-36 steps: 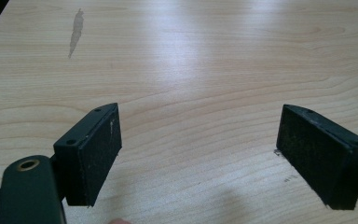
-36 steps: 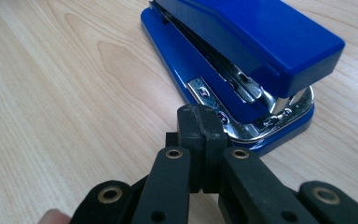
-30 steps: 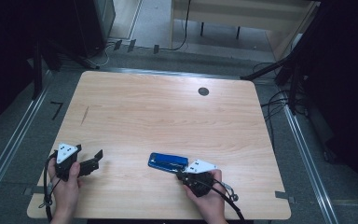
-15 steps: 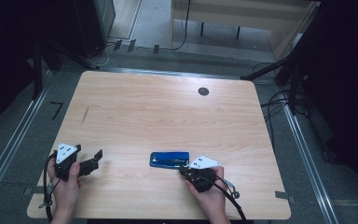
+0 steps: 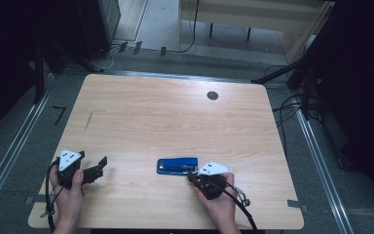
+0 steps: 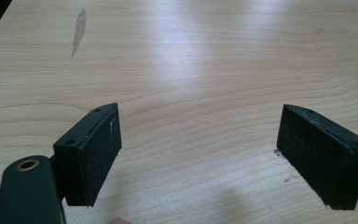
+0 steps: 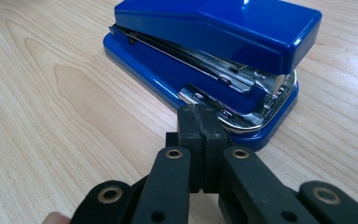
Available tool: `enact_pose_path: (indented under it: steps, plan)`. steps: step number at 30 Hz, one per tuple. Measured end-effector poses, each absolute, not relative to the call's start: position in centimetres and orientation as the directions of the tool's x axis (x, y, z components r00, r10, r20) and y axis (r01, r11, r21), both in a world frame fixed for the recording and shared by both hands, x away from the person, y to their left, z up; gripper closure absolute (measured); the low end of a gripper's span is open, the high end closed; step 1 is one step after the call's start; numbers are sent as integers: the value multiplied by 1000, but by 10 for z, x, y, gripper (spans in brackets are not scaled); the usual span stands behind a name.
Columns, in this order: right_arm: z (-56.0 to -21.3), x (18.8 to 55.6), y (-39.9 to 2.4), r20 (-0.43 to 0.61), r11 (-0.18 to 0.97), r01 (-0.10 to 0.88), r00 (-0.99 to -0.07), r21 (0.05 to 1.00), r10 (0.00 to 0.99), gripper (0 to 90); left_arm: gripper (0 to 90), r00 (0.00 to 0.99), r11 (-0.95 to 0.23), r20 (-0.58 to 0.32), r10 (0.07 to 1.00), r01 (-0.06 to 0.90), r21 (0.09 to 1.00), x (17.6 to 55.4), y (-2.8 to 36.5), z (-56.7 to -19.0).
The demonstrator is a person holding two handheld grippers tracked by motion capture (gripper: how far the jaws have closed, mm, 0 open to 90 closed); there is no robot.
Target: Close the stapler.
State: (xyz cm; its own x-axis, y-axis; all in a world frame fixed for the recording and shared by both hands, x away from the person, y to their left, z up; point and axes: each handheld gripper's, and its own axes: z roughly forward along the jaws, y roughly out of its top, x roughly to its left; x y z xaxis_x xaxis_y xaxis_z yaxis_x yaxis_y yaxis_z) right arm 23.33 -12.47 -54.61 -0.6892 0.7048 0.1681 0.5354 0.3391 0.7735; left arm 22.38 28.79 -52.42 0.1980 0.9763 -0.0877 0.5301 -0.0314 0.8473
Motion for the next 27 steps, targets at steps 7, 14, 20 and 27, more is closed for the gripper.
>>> enact_pose_path:
  steps: [7, 14, 20, 27]
  plan:
    - [-542, 229, -128, 166, 363, 520, -718, 773, 676, 706, 142, 197, -27, -93, 976, 534, 845, 224, 288, -524]
    - [-531, 221, -132, 152, 366, 506, -722, 781, 675, 515, 142, 200, -31, -90, 976, 532, 846, 224, 288, -524]
    - [-521, 220, -142, 142, 349, 496, -712, 795, 687, 418, 142, 198, -30, -91, 976, 534, 845, 224, 288, -524]
    - [-513, 221, -158, 158, 322, 511, -691, 797, 706, 335, 142, 199, -29, -92, 976, 534, 845, 224, 288, -524]
